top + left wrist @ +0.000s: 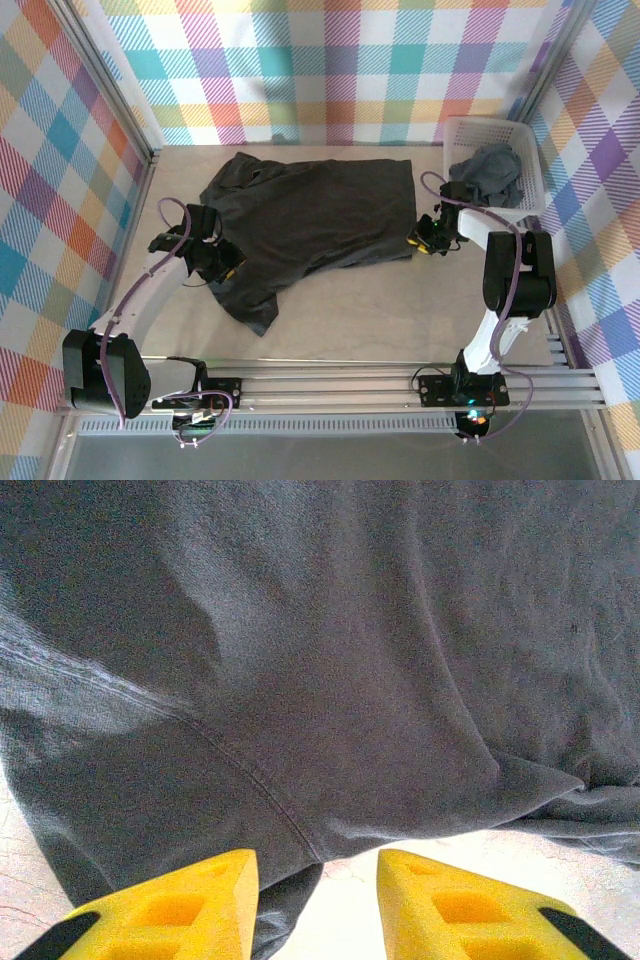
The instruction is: Fold and stack the t-shirts
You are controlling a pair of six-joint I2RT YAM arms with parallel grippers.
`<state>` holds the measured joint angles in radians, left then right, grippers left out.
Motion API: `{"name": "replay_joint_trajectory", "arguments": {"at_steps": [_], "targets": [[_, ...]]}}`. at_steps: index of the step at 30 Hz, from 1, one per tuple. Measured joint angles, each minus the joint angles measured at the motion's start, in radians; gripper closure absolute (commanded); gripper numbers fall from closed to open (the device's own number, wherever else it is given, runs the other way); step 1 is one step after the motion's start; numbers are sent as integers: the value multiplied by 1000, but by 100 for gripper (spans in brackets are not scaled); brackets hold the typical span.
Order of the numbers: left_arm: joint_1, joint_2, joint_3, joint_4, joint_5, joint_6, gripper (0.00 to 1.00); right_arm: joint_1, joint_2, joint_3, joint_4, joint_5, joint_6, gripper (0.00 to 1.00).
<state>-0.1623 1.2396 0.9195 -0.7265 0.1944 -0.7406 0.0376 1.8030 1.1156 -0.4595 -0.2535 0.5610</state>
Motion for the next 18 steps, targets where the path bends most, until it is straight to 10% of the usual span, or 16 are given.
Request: {"name": "replay_joint_trajectory", "arguments": {"at_steps": [6,18], "targets": [[0,-3,0,0,0,0,64,0,-7,0,0,-13,0,100],[-1,-17,0,-4,0,0,64,4,-270,-8,-241,-24,19,100]]}}
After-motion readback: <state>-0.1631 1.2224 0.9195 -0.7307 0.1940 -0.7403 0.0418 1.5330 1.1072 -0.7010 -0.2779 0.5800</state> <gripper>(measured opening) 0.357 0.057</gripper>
